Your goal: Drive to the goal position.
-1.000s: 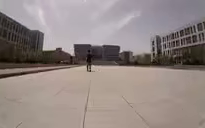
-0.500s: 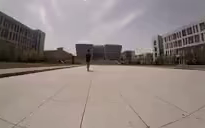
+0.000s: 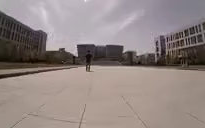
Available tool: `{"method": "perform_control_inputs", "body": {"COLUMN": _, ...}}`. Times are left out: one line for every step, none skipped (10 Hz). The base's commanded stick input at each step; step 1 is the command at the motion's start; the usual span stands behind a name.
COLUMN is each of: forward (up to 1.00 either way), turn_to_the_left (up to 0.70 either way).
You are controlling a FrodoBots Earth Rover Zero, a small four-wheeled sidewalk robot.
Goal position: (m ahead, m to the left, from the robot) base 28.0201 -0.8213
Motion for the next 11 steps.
{"method": "perform_control_inputs", "body": {"forward": 1.0, "turn_to_the_left": 0.0}}
{"method": "perform_control_inputs", "body": {"forward": 1.0, "turn_to_the_left": 0.0}}
{"method": "perform_control_inputs", "body": {"forward": 1.0, "turn_to_the_left": 0.0}}
{"method": "perform_control_inputs", "body": {"forward": 1.0, "turn_to_the_left": -0.03}}
{"method": "perform_control_inputs", "body": {"forward": 1.0, "turn_to_the_left": -0.09}}
{"method": "perform_control_inputs", "body": {"forward": 1.0, "turn_to_the_left": -0.35}}
{"method": "perform_control_inputs", "body": {"forward": 1.0, "turn_to_the_left": -0.23}}
{"method": "perform_control_inputs", "body": {"forward": 1.0, "turn_to_the_left": -0.05}}
{"method": "perform_control_inputs", "body": {"forward": 1.0, "turn_to_the_left": 0.0}}
{"method": "perform_control_inputs", "body": {"forward": 1.0, "turn_to_the_left": 0.0}}
{"method": "perform_control_inputs", "body": {"forward": 1.0, "turn_to_the_left": 0.0}}
